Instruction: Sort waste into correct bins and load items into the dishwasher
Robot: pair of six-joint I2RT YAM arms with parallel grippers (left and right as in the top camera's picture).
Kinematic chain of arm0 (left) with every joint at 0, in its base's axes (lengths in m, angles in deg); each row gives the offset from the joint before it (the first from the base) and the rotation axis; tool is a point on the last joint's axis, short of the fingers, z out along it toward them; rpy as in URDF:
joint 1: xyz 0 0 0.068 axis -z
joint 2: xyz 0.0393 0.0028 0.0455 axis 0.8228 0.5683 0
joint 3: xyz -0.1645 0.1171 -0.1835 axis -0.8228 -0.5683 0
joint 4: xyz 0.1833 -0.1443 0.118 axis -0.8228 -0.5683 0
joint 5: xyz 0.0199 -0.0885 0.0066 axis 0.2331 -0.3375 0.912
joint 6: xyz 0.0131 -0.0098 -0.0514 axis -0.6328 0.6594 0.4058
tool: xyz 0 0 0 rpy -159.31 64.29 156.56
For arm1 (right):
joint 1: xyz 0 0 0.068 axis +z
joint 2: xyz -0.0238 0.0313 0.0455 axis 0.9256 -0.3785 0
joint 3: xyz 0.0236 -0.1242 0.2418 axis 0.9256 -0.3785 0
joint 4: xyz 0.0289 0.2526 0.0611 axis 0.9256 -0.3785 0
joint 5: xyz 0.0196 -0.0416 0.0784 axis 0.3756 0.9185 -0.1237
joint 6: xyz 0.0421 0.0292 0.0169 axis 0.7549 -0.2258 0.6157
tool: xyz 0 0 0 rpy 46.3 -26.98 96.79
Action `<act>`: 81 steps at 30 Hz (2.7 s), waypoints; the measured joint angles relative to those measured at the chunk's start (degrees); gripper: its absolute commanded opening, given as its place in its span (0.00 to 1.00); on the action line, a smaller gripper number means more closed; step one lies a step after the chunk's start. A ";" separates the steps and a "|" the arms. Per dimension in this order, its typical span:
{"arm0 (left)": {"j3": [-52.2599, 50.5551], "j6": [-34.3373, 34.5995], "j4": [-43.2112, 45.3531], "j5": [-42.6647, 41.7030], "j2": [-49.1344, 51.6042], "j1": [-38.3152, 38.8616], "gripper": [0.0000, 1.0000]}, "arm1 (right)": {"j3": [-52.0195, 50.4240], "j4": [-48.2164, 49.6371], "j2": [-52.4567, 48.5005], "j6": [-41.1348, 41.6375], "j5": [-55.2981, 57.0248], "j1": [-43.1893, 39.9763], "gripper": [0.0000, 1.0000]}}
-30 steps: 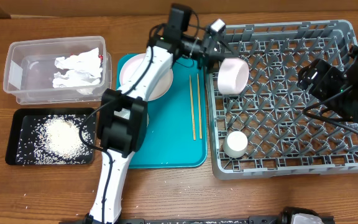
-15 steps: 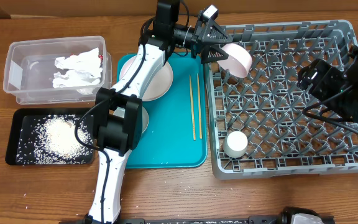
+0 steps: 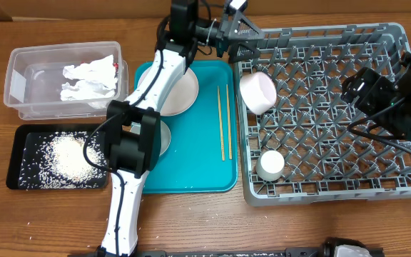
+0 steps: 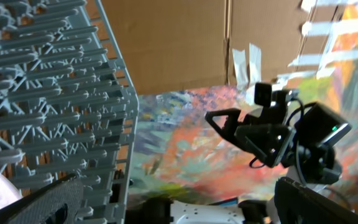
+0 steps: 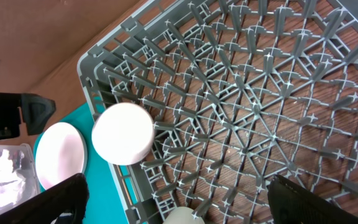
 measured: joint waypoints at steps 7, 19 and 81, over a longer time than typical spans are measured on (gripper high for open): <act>0.04 12.50 21.90 0.26 0.00 -4.02 0.93 | -0.02 0.92 -0.02 -0.28 -1.55 0.13 0.94; 12.57 37.92 44.98 0.07 -0.59 -20.63 0.99 | 0.04 17.73 -9.84 0.04 -11.63 20.50 0.91; 52.72 -72.85 -112.50 95.08 -2.16 -22.75 1.00 | 0.02 37.88 -50.84 13.38 -8.39 52.13 0.04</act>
